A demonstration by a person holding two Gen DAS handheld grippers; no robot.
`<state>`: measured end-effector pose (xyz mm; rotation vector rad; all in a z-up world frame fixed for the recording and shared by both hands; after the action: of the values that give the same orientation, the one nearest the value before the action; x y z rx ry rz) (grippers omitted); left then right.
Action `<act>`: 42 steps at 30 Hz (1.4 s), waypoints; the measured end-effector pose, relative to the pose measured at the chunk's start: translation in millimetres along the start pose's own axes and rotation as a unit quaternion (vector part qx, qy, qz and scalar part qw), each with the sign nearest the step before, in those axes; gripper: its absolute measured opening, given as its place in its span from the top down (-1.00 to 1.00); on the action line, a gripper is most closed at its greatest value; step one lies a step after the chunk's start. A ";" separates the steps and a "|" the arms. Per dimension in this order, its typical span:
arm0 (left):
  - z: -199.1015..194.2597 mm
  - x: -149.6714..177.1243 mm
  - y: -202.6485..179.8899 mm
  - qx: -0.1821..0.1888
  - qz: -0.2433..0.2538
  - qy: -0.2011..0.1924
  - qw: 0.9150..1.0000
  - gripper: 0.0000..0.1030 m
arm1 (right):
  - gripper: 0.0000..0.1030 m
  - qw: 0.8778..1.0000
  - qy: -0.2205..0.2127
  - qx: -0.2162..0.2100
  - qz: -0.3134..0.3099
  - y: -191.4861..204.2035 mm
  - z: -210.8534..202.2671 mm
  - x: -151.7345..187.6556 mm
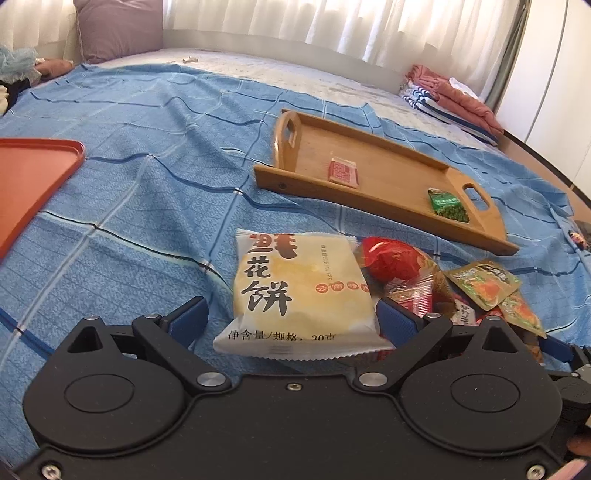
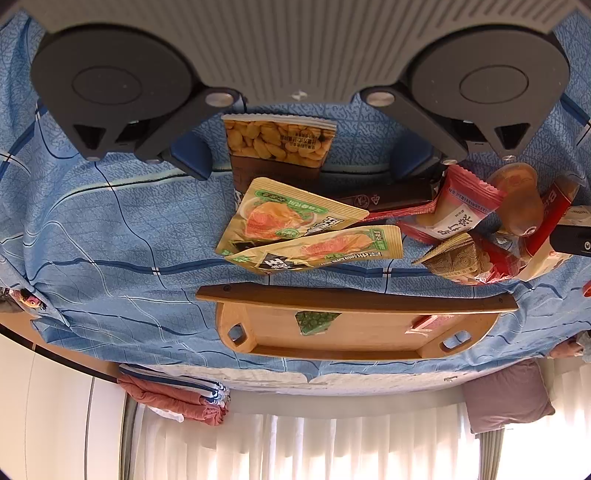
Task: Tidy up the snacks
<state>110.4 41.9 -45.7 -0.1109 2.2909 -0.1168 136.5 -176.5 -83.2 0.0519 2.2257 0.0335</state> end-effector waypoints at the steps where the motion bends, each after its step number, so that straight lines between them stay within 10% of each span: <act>1: 0.1 -0.2 1.4 -0.006 0.004 -0.002 1.000 -0.89 | -1.00 1.000 0.000 0.000 0.000 0.1 -0.1 0.0; 17: 4.3 -2.7 -6.1 -0.014 0.049 -0.016 0.999 -0.46 | -0.95 0.999 -0.037 0.017 0.015 -2.6 -12.6 1.3; 27: -9.5 -7.5 -5.7 -0.015 0.066 -0.023 0.997 -0.13 | -0.04 0.996 -0.062 0.014 0.055 -3.5 -27.6 0.8; 37: -29.3 -12.2 0.7 -0.019 0.071 -0.044 0.996 -0.12 | -0.06 0.994 -0.082 0.026 0.074 -7.8 -60.5 13.3; 42: -25.6 -9.6 4.2 -0.025 0.066 -0.038 0.997 -0.12 | -0.57 0.991 -0.085 0.056 0.083 -13.0 -59.8 12.2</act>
<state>97.4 48.5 -22.2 0.0092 2.2177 0.0123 81.3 -189.2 -57.0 0.2912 2.0454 -0.0042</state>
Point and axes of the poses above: each gripper's, at about its wrist camera, not at the fingertips, and z roughly the way its jaws point, y to its left, x to its underside, the point moved 8 cm from there along z, roughly the way its jaws point, and after that the axes turned 6 degrees about z, right-handed, at the moved point
